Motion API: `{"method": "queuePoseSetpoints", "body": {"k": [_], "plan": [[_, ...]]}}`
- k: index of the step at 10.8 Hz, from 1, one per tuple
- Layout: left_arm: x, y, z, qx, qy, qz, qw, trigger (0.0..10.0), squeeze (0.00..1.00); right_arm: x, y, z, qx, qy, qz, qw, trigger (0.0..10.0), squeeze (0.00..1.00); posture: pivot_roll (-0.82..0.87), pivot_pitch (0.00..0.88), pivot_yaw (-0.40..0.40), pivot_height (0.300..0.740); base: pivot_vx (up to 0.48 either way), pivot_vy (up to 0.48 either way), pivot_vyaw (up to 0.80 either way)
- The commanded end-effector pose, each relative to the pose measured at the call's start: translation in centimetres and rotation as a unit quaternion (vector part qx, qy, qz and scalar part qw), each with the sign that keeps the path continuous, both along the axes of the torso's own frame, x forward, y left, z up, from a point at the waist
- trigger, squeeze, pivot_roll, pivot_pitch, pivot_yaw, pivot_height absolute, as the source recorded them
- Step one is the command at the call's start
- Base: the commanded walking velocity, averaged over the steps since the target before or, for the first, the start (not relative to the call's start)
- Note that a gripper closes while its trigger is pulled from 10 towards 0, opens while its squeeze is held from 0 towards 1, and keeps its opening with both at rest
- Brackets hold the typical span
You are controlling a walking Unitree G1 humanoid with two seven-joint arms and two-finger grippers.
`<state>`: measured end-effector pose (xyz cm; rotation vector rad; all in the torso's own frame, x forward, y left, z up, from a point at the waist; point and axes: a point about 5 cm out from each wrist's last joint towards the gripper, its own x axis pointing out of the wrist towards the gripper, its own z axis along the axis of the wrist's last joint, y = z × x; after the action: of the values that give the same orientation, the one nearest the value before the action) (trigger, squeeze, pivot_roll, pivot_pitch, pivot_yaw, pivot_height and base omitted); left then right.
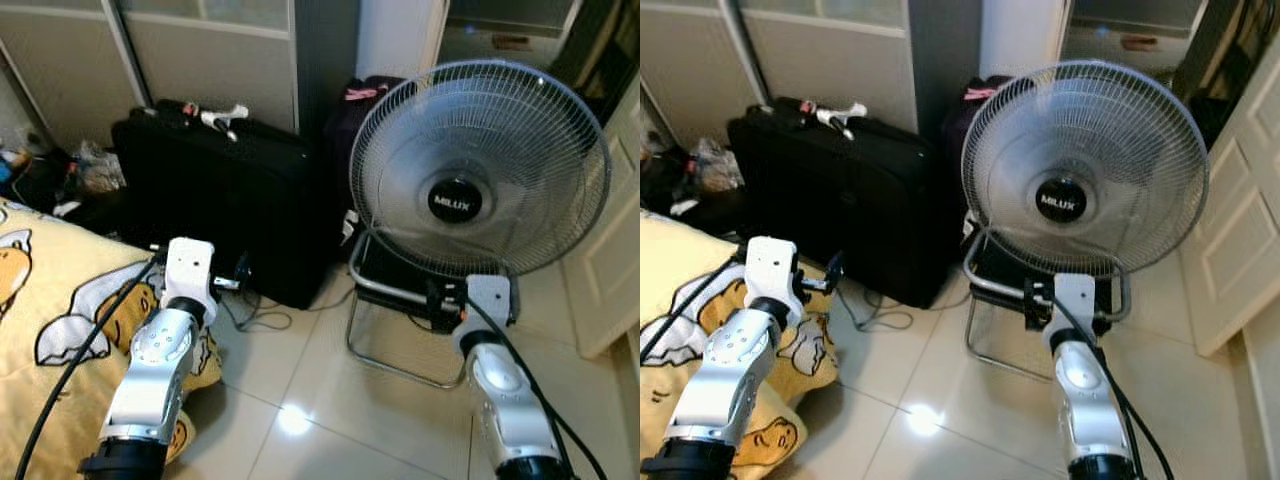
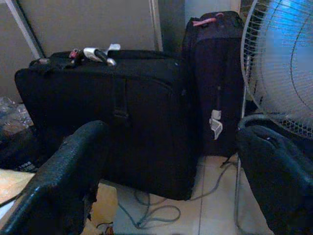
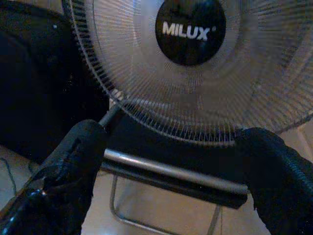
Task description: Clean up the room
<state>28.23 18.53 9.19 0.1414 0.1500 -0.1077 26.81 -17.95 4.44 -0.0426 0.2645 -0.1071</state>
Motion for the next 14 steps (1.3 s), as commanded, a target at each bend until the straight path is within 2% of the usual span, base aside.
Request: {"method": "queuePoseSetpoints", "body": {"k": [1,2,7,8,12,14], "plan": [[0.4,0.2,0.2,-0.002,-0.004,0.0,1.0,10.0,0.0,0.2,-0.2,0.0,0.007,0.007,-0.01,1.0,10.0,0.0,-0.08,0.0,0.024,0.74,0.326,0.0,-0.55],[0.5,0.1,0.2,-0.001,-0.004,-0.002,1.0,10.0,0.0,0.3,-0.3,0.0,0.019,0.002,-0.014,1.0,10.0,0.0,-0.08,0.0,0.026,0.74,0.326,0.0,-0.77],[0.8,-0.1,0.3,-0.002,-0.007,-0.003,1.0,10.0,0.0,0.7,0.0,0.4,0.013,-0.006,-0.005,1.0,10.0,0.0,-0.08,0.0,0.019,0.74,0.325,0.0,-0.75],[0.9,-0.1,0.3,-0.001,-0.009,0.001,1.0,10.0,0.0,0.9,0.1,0.6,-0.004,-0.018,0.006,1.0,10.0,0.0,-0.08,0.0,0.019,0.74,0.326,0.0,0.0],[0.9,0.1,0.2,-0.003,-0.013,0.013,1.0,10.0,0.0,1.3,0.6,1.3,-0.022,-0.04,0.043,0.998,10.0,0.0,-0.08,0.0,0.006,0.74,0.326,0.0,0.0],[0.8,0.1,0.2,-0.003,-0.014,0.017,1.0,10.0,0.0,1.3,0.6,1.3,-0.016,-0.042,0.054,0.998,10.0,0.0,-0.08,0.0,0.003,0.74,0.328,0.0,0.0]]}}
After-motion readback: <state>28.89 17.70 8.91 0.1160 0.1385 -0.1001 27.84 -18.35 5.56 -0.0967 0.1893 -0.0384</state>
